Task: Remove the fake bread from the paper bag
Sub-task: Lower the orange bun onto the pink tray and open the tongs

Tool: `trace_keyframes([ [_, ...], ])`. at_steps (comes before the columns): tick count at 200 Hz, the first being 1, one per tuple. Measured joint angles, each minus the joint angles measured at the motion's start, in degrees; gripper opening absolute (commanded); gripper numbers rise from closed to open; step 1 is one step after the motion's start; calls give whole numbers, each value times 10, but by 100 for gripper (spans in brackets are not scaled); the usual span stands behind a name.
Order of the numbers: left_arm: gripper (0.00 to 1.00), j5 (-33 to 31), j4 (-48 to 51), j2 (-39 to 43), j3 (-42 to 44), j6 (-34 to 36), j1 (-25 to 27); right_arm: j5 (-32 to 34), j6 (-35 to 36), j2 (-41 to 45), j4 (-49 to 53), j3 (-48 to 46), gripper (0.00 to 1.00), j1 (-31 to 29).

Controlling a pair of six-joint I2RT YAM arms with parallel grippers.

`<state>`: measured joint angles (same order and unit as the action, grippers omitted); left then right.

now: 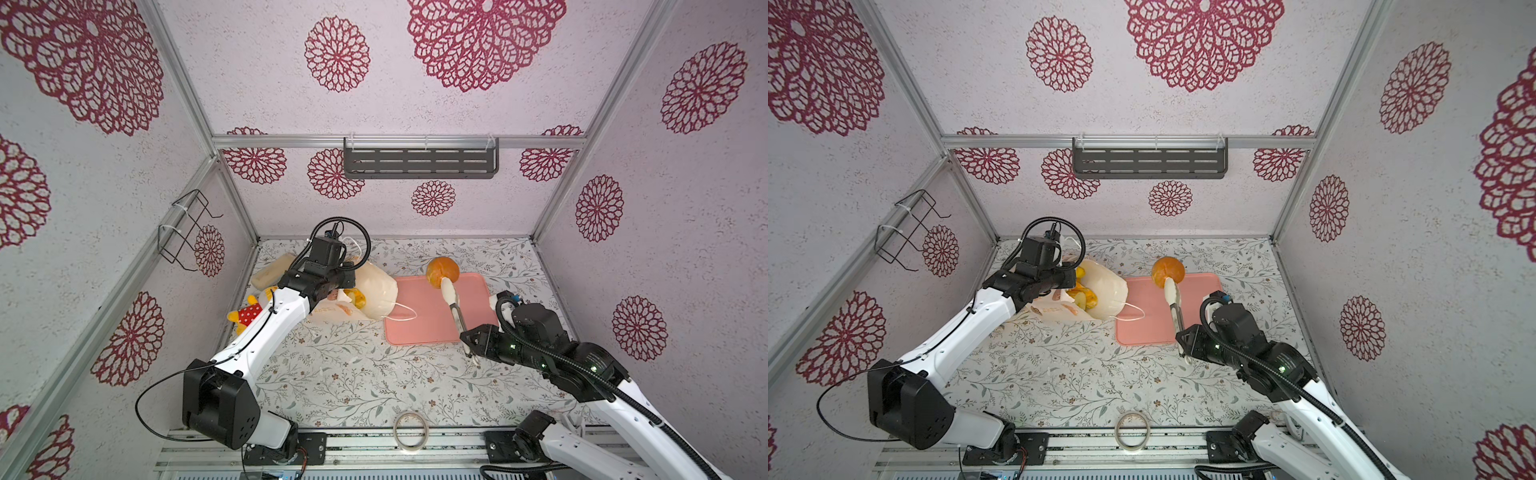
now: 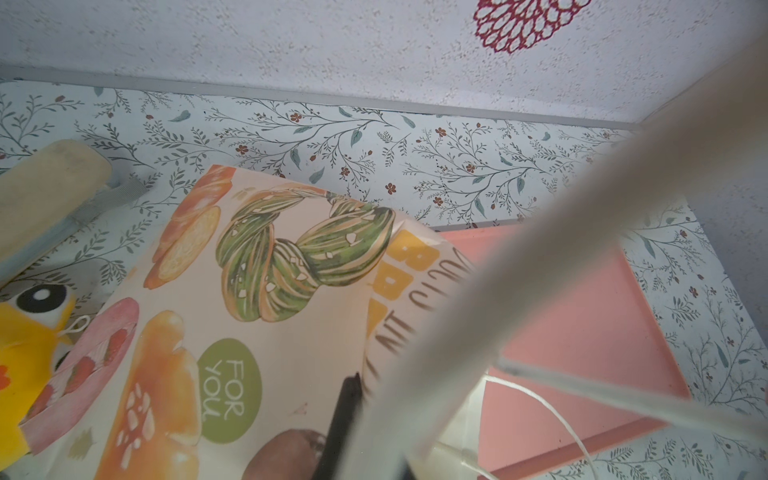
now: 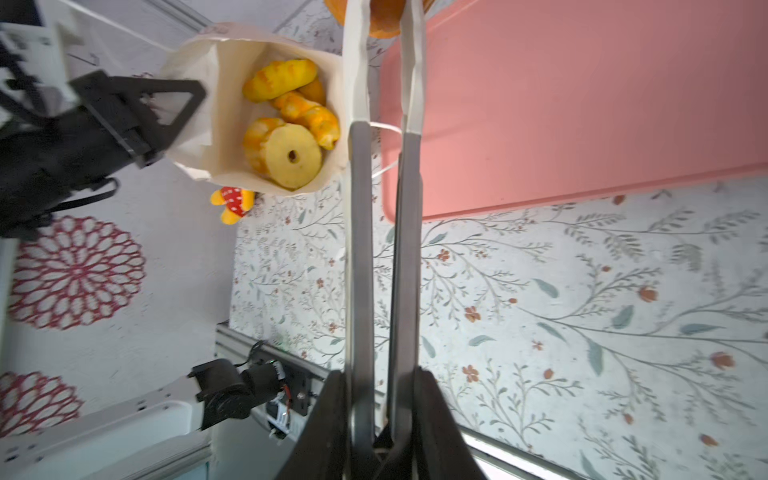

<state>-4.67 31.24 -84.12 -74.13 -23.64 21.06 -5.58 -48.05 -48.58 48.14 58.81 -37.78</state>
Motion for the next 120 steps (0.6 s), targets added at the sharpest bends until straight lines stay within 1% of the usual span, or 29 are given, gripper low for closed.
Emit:
trace_keyframes([
  [23, 0, 1, 3, 3, 0, 1, -1, 28, 41, -71, 19, 12, 0, 18],
  [43, 0, 1, 10, 14, 0, 5, -2, 47, 78, -142, 20, 16, 0, 24],
  [57, 0, 0, 14, 29, 3, 7, -2, 59, 98, -173, 23, 17, 0, 26],
  [82, 0, 0, 23, 51, 7, 12, -3, 72, 124, -201, 23, 18, 0, 26],
  [115, 0, 1, 28, 59, 8, 15, -3, 78, 136, -205, 14, 9, 0, 27],
  [120, 0, 1, 28, 59, 8, 15, -3, 79, 136, -205, 11, 6, 2, 27],
])
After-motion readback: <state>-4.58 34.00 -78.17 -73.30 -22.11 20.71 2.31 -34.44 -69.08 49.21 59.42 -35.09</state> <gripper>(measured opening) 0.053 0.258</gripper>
